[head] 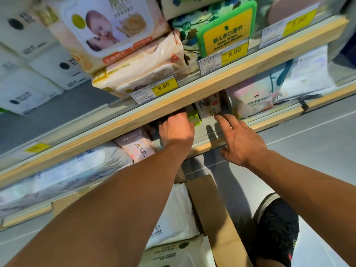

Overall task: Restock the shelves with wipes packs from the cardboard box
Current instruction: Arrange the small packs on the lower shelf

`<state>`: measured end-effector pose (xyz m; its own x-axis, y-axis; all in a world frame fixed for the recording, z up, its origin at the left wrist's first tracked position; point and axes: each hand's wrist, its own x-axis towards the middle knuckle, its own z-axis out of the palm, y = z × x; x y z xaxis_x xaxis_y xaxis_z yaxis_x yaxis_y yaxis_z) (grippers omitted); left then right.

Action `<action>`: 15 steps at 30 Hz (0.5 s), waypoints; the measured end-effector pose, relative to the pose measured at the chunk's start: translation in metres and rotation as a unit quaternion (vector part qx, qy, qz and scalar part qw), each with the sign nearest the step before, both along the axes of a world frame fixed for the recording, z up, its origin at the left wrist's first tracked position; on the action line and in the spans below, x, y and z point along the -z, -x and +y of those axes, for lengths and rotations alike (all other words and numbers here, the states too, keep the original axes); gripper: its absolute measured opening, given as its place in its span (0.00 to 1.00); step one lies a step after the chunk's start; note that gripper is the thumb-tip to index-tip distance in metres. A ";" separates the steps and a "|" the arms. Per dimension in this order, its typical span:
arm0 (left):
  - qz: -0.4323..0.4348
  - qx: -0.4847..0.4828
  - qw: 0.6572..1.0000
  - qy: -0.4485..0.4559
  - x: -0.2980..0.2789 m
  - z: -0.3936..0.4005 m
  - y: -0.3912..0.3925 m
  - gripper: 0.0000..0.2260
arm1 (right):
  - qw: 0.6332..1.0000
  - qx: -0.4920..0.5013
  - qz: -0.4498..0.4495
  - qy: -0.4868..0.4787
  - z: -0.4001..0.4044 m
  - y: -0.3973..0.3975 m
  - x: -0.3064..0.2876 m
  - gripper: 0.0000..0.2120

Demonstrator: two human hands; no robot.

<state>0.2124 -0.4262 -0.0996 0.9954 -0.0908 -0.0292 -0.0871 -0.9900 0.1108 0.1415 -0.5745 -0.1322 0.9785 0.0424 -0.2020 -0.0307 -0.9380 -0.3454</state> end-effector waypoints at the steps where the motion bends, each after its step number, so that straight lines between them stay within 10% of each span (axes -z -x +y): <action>1: 0.013 0.002 1.000 0.009 0.000 0.000 0.001 0.08 | 1.000 -0.001 -0.002 -0.001 -0.001 0.000 -0.001 0.50; 8: 0.113 0.076 0.991 0.007 0.009 -0.003 0.008 0.31 | 1.000 0.001 -0.009 0.011 -0.005 0.000 -0.005 0.49; 15: 0.153 0.122 0.979 -0.054 0.001 0.003 0.005 0.33 | 0.999 -0.011 0.015 0.045 -0.010 0.002 -0.019 0.43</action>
<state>0.2073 -0.4236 -0.1002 0.8873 -0.3053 -0.3457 -0.3023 -0.9511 0.0639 0.1394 -0.5840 -0.1136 0.9711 0.0433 -0.2349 -0.0196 -0.9656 -0.2591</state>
